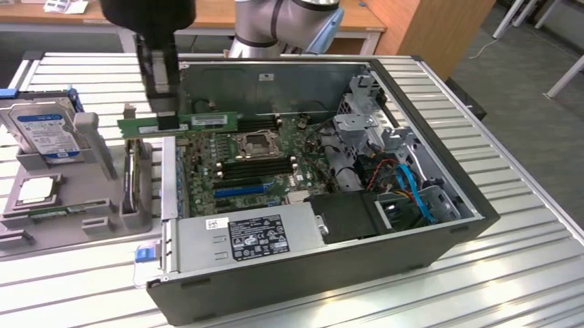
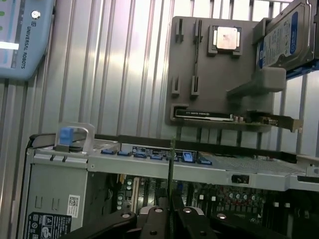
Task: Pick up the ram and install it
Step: 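Pick up the ram and move it above insertion slot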
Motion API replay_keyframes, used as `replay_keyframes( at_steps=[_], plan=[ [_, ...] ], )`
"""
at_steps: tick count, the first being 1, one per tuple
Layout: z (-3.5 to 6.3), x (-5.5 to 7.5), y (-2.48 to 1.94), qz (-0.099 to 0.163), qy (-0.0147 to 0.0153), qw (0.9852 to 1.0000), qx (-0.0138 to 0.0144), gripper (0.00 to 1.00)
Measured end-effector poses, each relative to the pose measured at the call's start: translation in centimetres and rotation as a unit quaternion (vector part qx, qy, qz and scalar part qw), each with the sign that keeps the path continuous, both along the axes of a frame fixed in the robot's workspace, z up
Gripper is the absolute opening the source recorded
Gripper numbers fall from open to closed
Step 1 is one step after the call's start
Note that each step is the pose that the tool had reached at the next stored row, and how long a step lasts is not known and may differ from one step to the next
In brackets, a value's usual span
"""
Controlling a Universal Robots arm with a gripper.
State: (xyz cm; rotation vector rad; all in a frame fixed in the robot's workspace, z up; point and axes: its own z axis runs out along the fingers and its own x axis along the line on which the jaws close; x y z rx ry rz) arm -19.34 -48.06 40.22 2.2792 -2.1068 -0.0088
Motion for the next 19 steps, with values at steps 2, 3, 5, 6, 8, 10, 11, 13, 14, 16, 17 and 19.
replay_keyframes(
  at_steps=[2,3,5,6,8,10,11,13,14,16,17,19],
  plan=[
    [0.0,0.6,0.0,0.0,0.0,1.0,0.0,0.13],
    [0.0,1.0,0.0,0.0,0.0,1.0,0.0,0.13],
    [0.0,1.6,0.0,0.0,0.0,1.0,0.0,0.13],
    [0.0,2.0,0.0,0.001,0.0,1.0,0.0,0.13],
    [0.0,2.6,0.0,0.001,0.0,1.0,0.0,0.13],
    [0.0,3.4,0.0,0.001,0.0,1.0,0.0,0.13],
    [0.0,3.7,0.0,0.001,0.0,1.0,0.0,0.13],
    [0.0,4.4,0.0,0.002,0.0,1.0,0.0,0.13],
    [0.0,4.7,0.0,0.002,0.0,1.0,0.0,0.13],
    [0.0,5.4,0.0,0.002,0.0,1.0,0.0,0.13],
    [0.0,5.8,0.0,0.002,0.0,1.0,0.0,0.13],
    [0.0,6.5,0.0,0.003,0.0,1.0,0.0,0.13]
  ],
)
